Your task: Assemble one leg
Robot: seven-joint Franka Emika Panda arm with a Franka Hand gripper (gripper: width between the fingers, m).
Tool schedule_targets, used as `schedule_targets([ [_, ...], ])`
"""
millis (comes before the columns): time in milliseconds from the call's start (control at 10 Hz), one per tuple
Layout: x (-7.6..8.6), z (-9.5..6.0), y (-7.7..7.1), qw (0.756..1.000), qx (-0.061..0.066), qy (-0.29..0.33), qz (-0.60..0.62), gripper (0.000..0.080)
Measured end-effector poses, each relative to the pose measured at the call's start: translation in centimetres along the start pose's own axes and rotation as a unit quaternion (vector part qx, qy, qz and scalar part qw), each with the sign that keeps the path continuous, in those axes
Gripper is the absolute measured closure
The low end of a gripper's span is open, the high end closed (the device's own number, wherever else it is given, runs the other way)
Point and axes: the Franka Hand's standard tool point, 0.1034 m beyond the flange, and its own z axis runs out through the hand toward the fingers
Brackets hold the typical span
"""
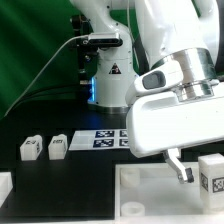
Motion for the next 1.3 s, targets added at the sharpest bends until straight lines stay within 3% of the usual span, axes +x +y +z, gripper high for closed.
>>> schedule_targets([
  [100, 0.0, -0.1, -0.1, 1.000, 0.002, -0.006, 0.001, 0.0150],
  [300, 1.5, -1.4, -0.4, 1.000, 0.007, -0.020, -0.004, 0.0150],
  [500, 2.7, -1.6, 0.2, 0.999, 0.011, -0.035, -0.003, 0.0150],
  [600, 2.7, -1.2, 0.3, 0.998, 0.018, -0.060, -0.002, 0.0150],
  [800, 2.2, -0.7, -0.1, 0.985, 0.048, -0.168, 0.008, 0.0150],
  [900, 2.0, -0.3, -0.1, 0.980, 0.055, -0.191, 0.011, 0.0150],
  [1100, 0.5, -0.4, -1.2, 0.959, 0.077, -0.274, 0.020, 0.0150],
  [1200, 0.3, -0.4, -1.5, 0.949, 0.085, -0.302, 0.016, 0.0150],
  [1300, 0.6, -0.1, -0.9, 0.953, 0.082, -0.290, 0.015, 0.0150],
])
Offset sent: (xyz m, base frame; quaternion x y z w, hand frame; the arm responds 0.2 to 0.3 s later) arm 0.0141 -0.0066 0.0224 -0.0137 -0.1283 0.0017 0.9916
